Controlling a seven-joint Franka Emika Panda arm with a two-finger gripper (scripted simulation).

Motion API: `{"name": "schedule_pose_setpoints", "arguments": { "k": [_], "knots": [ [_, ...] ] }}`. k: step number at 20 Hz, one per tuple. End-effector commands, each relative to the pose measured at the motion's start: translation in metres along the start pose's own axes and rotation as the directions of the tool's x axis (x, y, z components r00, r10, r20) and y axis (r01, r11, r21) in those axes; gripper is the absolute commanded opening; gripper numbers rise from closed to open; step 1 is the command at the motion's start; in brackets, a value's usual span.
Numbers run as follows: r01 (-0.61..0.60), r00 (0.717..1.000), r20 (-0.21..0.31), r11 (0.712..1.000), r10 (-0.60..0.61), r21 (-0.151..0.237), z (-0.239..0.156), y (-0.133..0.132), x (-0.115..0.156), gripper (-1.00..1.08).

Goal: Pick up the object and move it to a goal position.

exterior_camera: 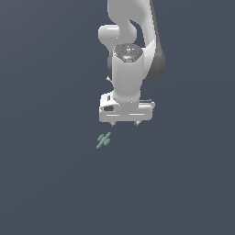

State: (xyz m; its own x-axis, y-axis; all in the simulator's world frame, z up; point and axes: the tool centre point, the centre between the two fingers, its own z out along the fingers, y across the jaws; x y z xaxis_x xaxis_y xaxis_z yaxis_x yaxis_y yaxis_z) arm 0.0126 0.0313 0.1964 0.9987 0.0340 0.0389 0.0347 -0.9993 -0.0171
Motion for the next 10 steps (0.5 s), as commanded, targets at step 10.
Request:
{"name": "schedule_pose_setpoints", "arguments": {
  "k": [10],
  "knots": [
    [-0.075, 0.997, 0.004, 0.997, 0.075, 0.003, 0.0084, 0.0057, -0.0007, 1.00]
  ]
}}
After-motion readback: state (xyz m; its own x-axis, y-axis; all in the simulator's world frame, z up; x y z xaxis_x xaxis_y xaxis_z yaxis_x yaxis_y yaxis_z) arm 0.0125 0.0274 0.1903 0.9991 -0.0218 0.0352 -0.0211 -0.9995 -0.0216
